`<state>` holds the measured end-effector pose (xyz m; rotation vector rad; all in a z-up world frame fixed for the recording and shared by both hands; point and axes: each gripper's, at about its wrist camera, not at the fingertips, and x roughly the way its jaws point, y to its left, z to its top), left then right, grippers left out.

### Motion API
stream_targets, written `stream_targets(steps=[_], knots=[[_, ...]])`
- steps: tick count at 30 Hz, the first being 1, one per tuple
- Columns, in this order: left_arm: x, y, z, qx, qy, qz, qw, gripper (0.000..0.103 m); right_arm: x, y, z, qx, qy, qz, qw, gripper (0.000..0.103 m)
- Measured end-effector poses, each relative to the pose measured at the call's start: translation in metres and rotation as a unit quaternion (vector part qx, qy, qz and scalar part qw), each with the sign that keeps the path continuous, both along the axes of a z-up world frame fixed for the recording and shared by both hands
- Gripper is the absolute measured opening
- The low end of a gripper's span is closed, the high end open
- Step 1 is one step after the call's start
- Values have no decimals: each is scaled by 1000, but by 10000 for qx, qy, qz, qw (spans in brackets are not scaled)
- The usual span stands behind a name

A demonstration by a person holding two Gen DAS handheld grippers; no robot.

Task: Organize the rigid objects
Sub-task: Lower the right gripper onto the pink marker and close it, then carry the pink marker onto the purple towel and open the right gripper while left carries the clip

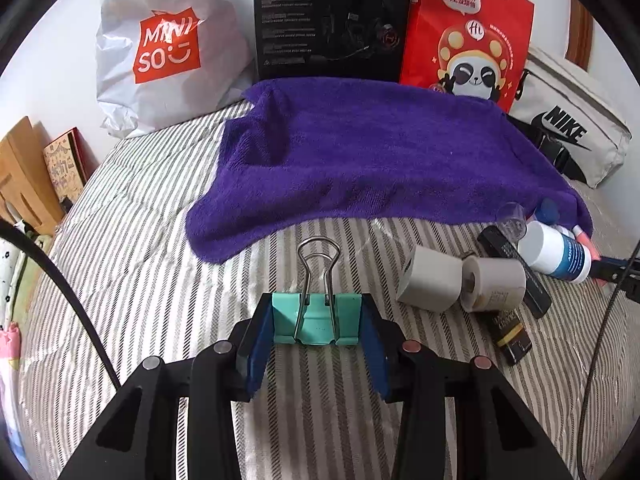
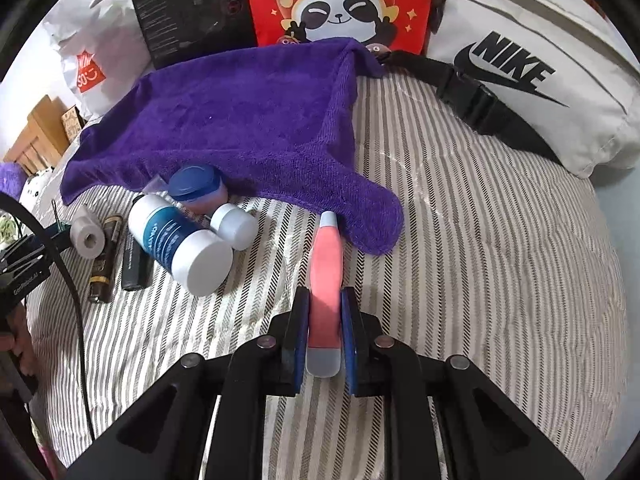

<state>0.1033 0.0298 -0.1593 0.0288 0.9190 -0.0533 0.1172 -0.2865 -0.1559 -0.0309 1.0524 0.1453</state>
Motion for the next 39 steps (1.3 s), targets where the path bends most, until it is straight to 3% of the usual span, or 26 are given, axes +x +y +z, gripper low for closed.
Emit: stream_targets(steps=[4, 8, 12, 20, 31, 39], knots=[[-13, 7, 10, -235, -21, -121, 9996, 39, -9, -2, 13, 69, -102, 72, 9999, 15], [-21, 13, 19, -211, -9, -50, 9998, 39, -14, -1, 21, 102, -164, 176, 9997, 15], [-26, 26, 32, -692, 13, 13, 9976, 39, -18, 1, 26, 194, -203, 259, 9993, 15], [-14, 35, 59, -965, -112, 8, 9953, 39, -12, 7, 44, 313, -357, 439, 9979, 15], [34, 27, 84, -820, -264, -205, 9961, 39, 33, 18, 66, 349, -588, 567, 9960, 15], [60, 25, 81, -872, -215, -203, 9957, 39, 102, 28, 65, 335, -578, 624, 9958, 15]])
